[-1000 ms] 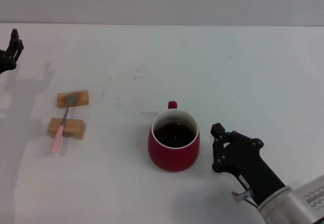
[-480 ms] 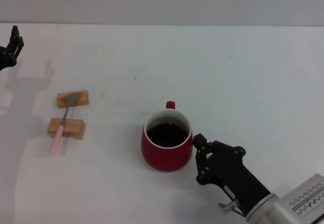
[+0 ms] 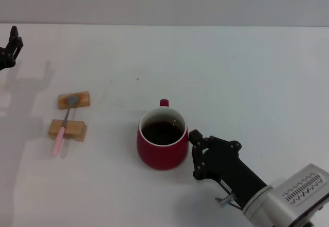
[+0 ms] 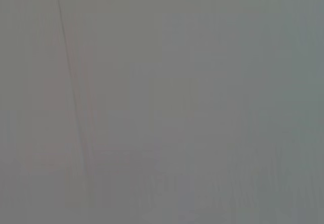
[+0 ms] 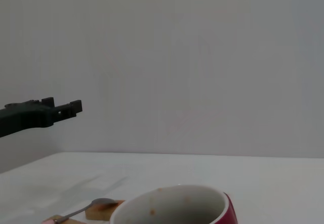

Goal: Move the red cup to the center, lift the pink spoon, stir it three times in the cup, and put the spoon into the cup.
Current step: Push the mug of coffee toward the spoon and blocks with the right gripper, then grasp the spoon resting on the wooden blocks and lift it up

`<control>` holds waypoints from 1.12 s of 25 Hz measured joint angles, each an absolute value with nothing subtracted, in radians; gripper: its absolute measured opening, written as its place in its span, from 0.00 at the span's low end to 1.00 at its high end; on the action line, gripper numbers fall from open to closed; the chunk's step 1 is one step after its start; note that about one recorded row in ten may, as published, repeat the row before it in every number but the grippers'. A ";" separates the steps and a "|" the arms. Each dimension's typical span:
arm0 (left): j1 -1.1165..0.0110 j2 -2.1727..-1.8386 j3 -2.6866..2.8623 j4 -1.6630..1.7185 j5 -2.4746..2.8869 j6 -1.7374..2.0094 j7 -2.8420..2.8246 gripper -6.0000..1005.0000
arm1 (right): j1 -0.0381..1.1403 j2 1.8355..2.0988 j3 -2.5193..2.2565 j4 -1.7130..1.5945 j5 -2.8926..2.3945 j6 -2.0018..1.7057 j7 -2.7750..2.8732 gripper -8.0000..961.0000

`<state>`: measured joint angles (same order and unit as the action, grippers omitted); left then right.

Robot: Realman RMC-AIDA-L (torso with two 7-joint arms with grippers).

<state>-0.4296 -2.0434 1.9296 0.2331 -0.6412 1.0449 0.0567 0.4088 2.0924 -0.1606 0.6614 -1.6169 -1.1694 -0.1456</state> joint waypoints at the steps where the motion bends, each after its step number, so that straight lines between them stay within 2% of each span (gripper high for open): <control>1: -0.429 -2.043 1.930 0.233 -0.641 1.045 0.057 0.79 | 0.411 2.092 -0.158 0.661 -1.617 -1.166 -0.146 0.01; 7: -0.425 -2.041 1.930 0.233 -0.641 1.045 0.057 0.79 | 0.390 2.093 -0.125 0.656 -1.617 -1.176 -0.153 0.01; 17: -0.409 -2.052 1.944 0.233 -0.634 1.088 0.051 0.79 | 0.238 2.091 0.031 0.511 -1.609 -1.412 -0.166 0.01; 28: -0.287 -2.070 2.094 0.316 -0.631 1.154 0.046 0.79 | 0.146 2.087 0.164 0.455 -1.606 -1.475 -0.209 0.01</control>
<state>-0.2870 -2.0702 2.0939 0.3161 -0.6315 1.1539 0.0463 0.1459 2.0870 0.1645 0.4550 -1.6063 -1.4748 -0.2086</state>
